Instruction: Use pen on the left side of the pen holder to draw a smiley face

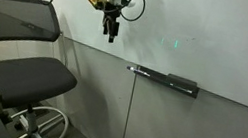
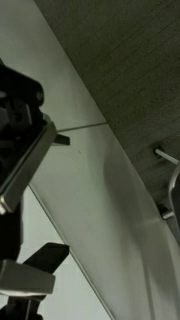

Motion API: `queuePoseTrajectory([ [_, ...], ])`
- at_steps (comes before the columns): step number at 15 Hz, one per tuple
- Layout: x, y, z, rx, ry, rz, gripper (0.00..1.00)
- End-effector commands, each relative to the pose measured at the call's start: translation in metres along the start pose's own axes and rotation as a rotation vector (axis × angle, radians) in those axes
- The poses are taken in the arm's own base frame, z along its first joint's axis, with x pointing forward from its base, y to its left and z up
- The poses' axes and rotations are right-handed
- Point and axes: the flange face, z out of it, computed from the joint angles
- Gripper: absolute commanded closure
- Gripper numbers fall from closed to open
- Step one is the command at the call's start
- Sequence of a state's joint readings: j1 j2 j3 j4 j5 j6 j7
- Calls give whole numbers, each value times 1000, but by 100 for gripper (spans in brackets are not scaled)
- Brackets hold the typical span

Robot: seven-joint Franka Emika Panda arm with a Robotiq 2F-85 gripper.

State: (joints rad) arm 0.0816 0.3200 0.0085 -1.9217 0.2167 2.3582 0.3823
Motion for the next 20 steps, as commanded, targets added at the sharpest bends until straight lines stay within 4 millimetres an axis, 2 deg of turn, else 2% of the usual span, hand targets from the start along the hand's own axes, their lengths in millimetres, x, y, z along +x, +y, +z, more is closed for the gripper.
queuePoseTrajectory([
  [1,21,8,6,-45,72,179,0],
  [5,32,9,22,16,14,330,0],
  [8,50,8,27,16,56,387,0],
  [12,70,23,29,15,93,483,0],
  [18,74,36,64,-6,52,565,0],
  [20,78,40,71,-26,71,567,0],
])
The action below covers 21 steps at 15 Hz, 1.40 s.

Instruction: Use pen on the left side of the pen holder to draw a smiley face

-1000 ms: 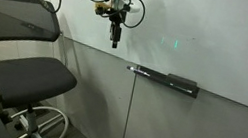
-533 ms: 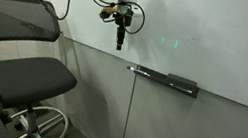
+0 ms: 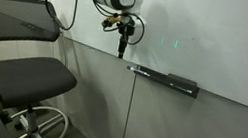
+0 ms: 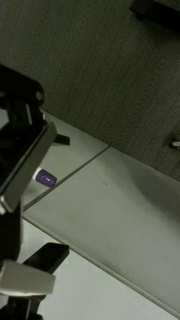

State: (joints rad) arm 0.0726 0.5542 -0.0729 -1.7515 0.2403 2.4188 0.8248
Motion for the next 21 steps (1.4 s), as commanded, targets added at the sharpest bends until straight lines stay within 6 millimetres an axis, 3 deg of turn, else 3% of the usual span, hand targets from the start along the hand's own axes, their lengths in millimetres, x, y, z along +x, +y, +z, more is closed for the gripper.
queuePoseTrajectory([
  [1,15,-6,6,8,45,38,0],
  [12,52,2,28,-5,99,186,0],
  [21,60,-2,50,-22,93,235,0],
])
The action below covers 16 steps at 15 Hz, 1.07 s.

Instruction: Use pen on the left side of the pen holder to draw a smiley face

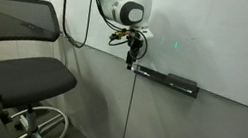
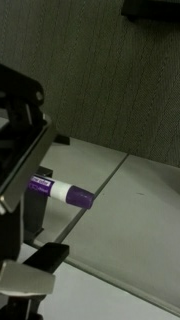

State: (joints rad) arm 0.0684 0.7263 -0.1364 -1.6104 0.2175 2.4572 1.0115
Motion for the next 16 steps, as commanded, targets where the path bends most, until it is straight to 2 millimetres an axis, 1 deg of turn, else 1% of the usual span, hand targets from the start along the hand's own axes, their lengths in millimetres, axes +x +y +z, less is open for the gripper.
queuePoseTrajectory([
  [1,6,-10,5,3,14,29,0],
  [7,5,-9,15,-18,11,40,0],
  [12,0,-13,9,-29,11,39,0],
  [16,-1,-15,9,-42,10,55,0],
])
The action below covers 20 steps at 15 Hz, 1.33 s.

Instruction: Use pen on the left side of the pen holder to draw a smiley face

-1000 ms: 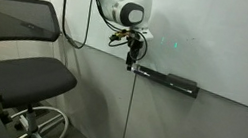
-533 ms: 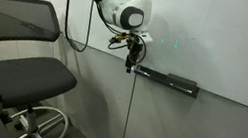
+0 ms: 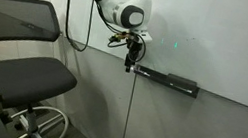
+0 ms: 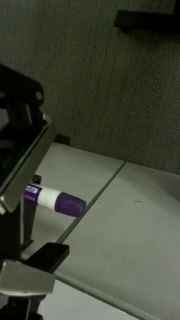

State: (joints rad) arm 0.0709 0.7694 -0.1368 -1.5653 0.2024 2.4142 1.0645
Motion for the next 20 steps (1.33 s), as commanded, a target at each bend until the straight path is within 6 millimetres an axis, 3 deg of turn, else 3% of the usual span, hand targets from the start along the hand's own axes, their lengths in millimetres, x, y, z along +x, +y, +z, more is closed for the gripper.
queuePoseTrajectory([
  [1,0,-13,-6,2,20,29,0],
  [6,2,-13,-1,-11,20,53,0],
  [7,2,-14,0,-11,20,55,6],
  [8,3,-15,-1,-8,26,51,26],
  [14,3,-20,-3,-11,50,39,73],
  [16,3,-20,-4,-9,48,40,78],
  [17,3,-21,-4,-8,47,39,90],
  [18,1,-21,-5,-6,45,36,94],
  [20,-2,-21,-8,-4,41,29,91],
])
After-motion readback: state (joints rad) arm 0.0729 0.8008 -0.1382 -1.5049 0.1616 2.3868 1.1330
